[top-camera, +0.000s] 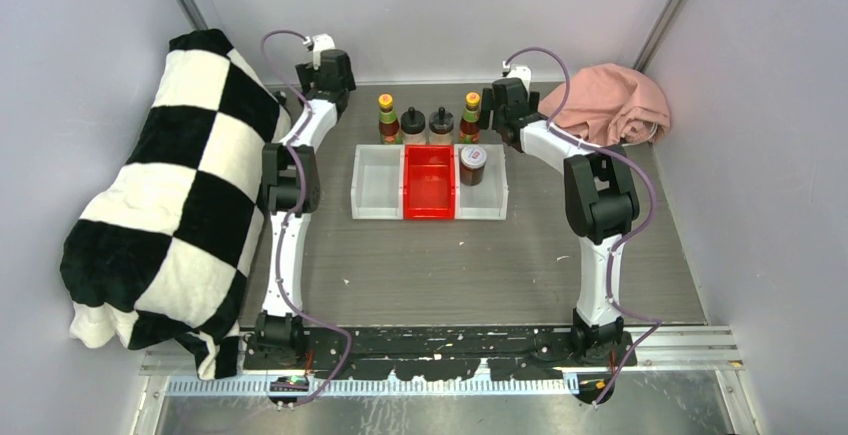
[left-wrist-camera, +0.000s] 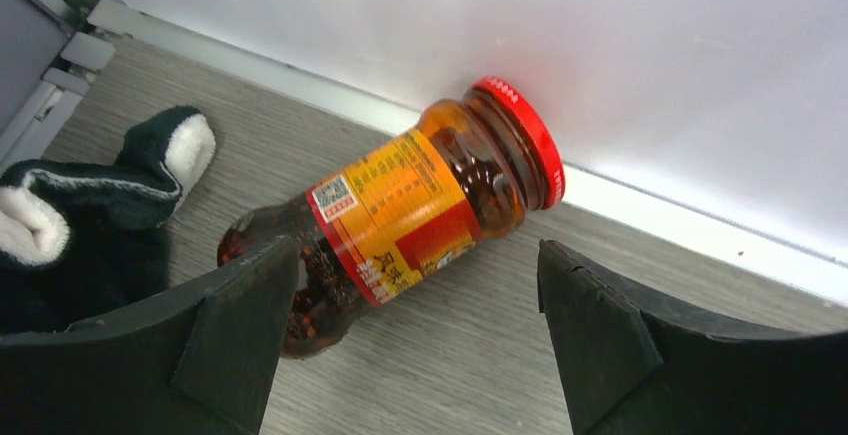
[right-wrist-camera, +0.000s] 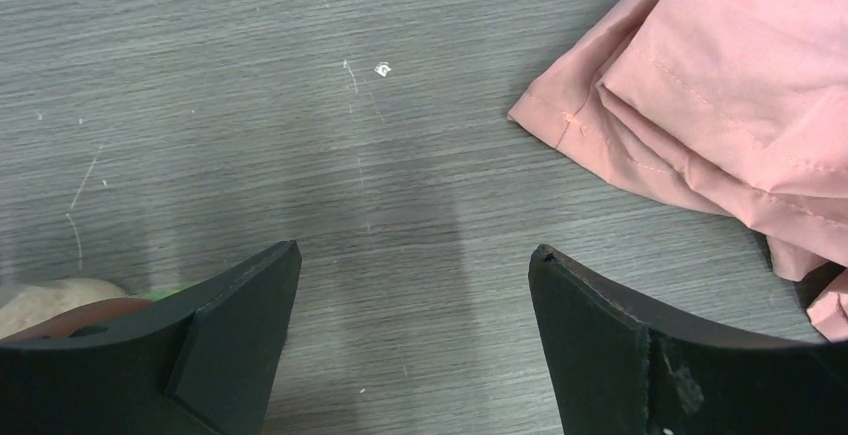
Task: Organize the condiment bottles
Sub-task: Move the bottle to the center of the board.
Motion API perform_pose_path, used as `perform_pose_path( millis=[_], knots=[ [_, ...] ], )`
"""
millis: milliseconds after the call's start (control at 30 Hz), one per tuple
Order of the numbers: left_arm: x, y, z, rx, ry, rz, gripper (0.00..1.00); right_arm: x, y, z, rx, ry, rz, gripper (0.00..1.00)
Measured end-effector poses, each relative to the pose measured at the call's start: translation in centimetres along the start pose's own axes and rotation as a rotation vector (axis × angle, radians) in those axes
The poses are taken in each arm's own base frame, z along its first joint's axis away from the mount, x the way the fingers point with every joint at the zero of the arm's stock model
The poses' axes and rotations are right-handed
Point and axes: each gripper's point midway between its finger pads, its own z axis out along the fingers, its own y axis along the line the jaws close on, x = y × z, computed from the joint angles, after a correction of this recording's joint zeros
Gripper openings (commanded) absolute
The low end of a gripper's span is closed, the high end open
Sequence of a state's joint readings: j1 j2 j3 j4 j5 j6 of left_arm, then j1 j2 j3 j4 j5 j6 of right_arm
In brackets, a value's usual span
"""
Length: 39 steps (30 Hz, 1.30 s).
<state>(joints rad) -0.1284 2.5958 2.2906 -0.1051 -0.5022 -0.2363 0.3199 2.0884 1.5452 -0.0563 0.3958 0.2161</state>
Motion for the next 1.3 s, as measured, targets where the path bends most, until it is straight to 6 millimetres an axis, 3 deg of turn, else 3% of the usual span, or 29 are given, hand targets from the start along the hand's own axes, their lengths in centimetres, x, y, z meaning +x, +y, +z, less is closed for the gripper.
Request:
perform_pose_path(
  millis=[333, 633, 833, 1300],
  knots=[
    [-2.0, 1.7, 1.4, -0.044, -0.083, -0.063, 0.89, -0.2, 0.1, 0.5, -0.001, 0.008, -0.004, 0.90],
    [-1.3, 3.6, 4.0, -0.027, -0.085, -0.123, 0.87, 0.9, 0.3, 1.3, -0.001, 0.040, -0.016, 0.90],
    [-1.1, 3.1, 4.5, 0.034, -0.063, -0.144, 0.86, 0.8, 0.5, 1.2, -0.004, 0.037, -0.018, 0.90],
    [-0.2, 0.4, 3.4, 0.169, 0.038, -0.136, 0.84, 1.2, 1.1, 1.0, -0.013, 0.038, -0.020, 0.90]
  ],
)
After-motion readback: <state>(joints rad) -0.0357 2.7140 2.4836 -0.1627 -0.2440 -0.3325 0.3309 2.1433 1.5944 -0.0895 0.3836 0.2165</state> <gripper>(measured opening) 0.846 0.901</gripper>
